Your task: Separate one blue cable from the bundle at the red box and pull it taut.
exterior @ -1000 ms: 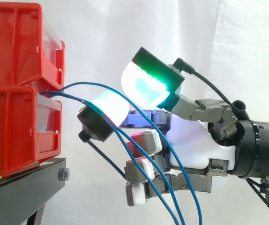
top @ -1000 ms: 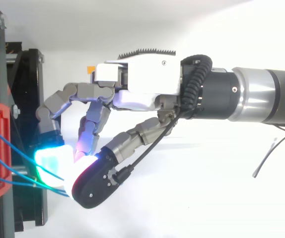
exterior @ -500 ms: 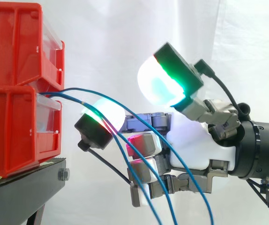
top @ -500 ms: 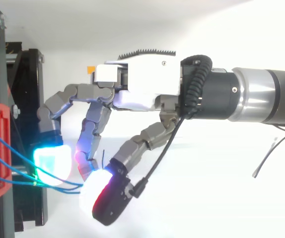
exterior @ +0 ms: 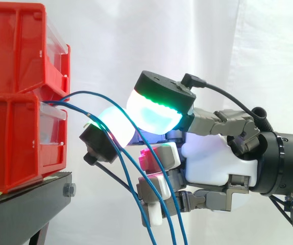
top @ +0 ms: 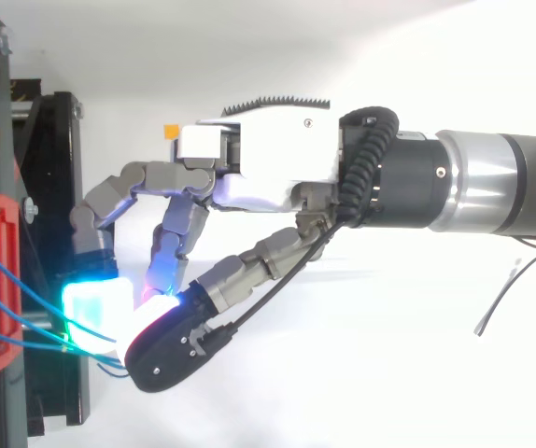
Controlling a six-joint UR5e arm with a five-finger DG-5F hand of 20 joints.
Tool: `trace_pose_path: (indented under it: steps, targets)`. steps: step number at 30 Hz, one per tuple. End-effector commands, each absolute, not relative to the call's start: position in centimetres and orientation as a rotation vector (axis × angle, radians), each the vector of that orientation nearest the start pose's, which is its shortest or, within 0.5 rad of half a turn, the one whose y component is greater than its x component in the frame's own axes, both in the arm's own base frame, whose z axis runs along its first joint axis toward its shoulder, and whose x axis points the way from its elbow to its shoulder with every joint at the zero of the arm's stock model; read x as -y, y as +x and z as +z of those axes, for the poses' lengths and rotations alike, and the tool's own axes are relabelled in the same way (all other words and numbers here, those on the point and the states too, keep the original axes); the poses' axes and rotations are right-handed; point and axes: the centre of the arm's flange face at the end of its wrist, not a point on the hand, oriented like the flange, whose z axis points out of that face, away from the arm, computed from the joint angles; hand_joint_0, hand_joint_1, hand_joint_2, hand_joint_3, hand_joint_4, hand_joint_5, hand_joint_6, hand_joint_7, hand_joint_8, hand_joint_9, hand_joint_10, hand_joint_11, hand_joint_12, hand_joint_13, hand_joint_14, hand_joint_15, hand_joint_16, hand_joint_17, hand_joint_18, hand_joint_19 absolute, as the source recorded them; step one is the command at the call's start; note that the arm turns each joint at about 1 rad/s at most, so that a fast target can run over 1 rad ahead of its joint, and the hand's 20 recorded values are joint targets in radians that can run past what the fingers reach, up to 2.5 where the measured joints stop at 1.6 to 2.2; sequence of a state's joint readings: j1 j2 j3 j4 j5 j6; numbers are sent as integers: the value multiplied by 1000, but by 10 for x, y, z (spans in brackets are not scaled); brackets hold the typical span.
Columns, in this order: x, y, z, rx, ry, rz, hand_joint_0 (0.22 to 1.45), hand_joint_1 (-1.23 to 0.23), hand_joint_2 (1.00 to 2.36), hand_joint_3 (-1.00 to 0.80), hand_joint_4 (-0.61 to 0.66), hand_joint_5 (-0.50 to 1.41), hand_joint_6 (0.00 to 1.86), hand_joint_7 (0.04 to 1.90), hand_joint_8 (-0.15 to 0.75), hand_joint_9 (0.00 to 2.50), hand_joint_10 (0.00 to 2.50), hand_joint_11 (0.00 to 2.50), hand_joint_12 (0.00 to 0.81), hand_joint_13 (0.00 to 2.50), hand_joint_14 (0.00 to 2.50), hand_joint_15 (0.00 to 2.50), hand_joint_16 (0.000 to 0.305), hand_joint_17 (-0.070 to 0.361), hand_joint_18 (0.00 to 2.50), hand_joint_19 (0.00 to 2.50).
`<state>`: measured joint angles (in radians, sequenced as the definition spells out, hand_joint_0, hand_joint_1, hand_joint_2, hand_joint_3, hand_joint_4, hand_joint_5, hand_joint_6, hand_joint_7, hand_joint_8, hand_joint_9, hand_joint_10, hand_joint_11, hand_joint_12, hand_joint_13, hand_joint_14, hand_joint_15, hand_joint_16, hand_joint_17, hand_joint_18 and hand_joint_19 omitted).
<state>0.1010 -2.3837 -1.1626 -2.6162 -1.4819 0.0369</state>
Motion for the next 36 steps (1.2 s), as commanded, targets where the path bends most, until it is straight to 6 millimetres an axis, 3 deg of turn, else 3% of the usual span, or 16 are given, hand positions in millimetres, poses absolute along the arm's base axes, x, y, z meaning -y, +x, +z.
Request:
trace_pose_path:
  steps: [1,7,11,13,19,22,25,28,29,30,32,36]
  targets:
    - [63,790,213,-1107,1148,1310,592,-626,1016,-179,103,-119,806,1025,349,1299,24,808,414,1206,25,674,65,146,928,718]
    - [61,790,213,-1106,1147,1313,602,-559,1014,-187,135,-116,798,1033,353,1292,24,799,418,1204,25,673,65,146,926,720]
    - [61,790,213,-1105,1146,1314,548,-514,1000,-492,127,-108,779,1056,334,1292,28,833,400,1185,27,694,60,135,881,750]
    - [61,790,213,-1106,1145,1312,493,-517,1000,-500,136,-104,775,1064,352,1311,26,817,418,1210,24,686,64,145,918,727]
    - [62,790,213,-1107,1148,1310,404,-778,1000,-500,162,-108,794,1038,376,1339,27,847,445,1241,25,670,71,160,997,682]
    - [62,790,213,-1106,1149,1311,438,-993,1000,-500,144,-130,837,1014,345,1341,27,943,420,1206,26,683,65,147,946,694]
    - [62,790,213,-1106,1149,1311,535,-1066,1000,-500,121,-143,862,1048,321,1316,29,1010,389,1165,28,713,59,132,886,704]
    - [62,790,213,-1107,1148,1310,710,-1010,1000,-500,70,-147,880,1032,305,1345,29,1046,365,1168,29,717,54,123,868,709]
    - [62,790,213,-1107,1148,1310,752,-1001,1000,-500,2,-148,881,1097,306,1365,29,1046,362,1193,29,737,54,121,872,716]
    - [62,790,213,-1106,1149,1311,755,-986,1013,-362,-25,-150,887,1238,298,1377,30,1052,359,1217,28,751,53,120,879,730]
    - [62,790,213,-1105,1148,1312,738,-957,1020,-258,-22,-153,901,1365,304,1394,29,1052,360,1253,29,768,53,120,894,739]
    - [62,790,213,-1105,1146,1311,675,-886,1024,-86,-114,-153,923,1347,304,1423,28,1018,362,1282,29,767,54,122,919,745]
